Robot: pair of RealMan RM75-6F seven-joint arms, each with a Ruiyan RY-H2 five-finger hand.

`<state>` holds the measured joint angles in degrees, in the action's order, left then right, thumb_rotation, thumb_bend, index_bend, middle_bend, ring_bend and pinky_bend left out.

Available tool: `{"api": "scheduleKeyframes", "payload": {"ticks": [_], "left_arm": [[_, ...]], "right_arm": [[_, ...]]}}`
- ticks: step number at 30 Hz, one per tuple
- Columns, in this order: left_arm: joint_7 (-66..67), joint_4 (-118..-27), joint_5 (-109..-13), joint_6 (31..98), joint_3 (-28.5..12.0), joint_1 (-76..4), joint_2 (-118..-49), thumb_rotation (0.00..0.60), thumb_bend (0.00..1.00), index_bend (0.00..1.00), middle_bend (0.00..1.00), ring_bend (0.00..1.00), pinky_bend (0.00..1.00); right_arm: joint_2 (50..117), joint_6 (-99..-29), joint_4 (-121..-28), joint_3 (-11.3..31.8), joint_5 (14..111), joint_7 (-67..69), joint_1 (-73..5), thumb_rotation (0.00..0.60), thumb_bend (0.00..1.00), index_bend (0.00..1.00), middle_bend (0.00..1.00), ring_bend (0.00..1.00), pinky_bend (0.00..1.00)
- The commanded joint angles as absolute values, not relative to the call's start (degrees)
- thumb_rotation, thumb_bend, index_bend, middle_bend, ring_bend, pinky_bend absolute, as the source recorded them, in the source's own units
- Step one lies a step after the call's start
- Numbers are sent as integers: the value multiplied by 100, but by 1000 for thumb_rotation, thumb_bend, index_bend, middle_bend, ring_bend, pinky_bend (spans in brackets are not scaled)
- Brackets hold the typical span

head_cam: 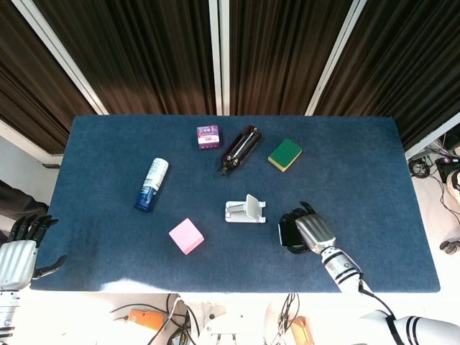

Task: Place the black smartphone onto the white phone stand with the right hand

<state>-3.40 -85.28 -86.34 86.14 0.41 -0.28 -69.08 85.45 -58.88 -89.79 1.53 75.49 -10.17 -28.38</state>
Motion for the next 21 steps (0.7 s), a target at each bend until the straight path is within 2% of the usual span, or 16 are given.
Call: {"api": "scheduleKeyframes", "payload": {"ticks": [1, 4, 7, 15, 21], "left_arm": [[-337, -8534, -8636, 8618, 44, -24, -6906, 600, 123, 196, 139, 61, 0], [-347, -8530, -8628, 8641, 46, -3, -6895, 600, 123, 196, 139, 61, 0], [-368, -8518, -8613, 8650, 47, 13, -6890, 600, 123, 196, 139, 61, 0], [-387, -8501, -8618, 8653, 52, 24, -6891, 600, 123, 196, 139, 61, 0], [-355, -8547, -8635, 8679, 36, 21, -6860, 600, 124, 196, 139, 60, 0]], "right_arm": [[8644, -5944, -8669, 175, 7815, -525, -2813, 600, 448, 695, 501, 368, 258], [8632, -6084, -8562, 202, 8046, -126, -2793, 600, 459, 701, 505, 400, 390], [8495, -6239, -8601, 230, 8300, 332, -2784, 600, 460, 703, 507, 400, 475], [8106, -6566, -9129, 560, 8459, 1208, -2800, 600, 460, 702, 506, 401, 513], [8446, -6614, -9293, 865, 8431, 1898, -2971, 600, 460, 688, 506, 400, 513]]}}
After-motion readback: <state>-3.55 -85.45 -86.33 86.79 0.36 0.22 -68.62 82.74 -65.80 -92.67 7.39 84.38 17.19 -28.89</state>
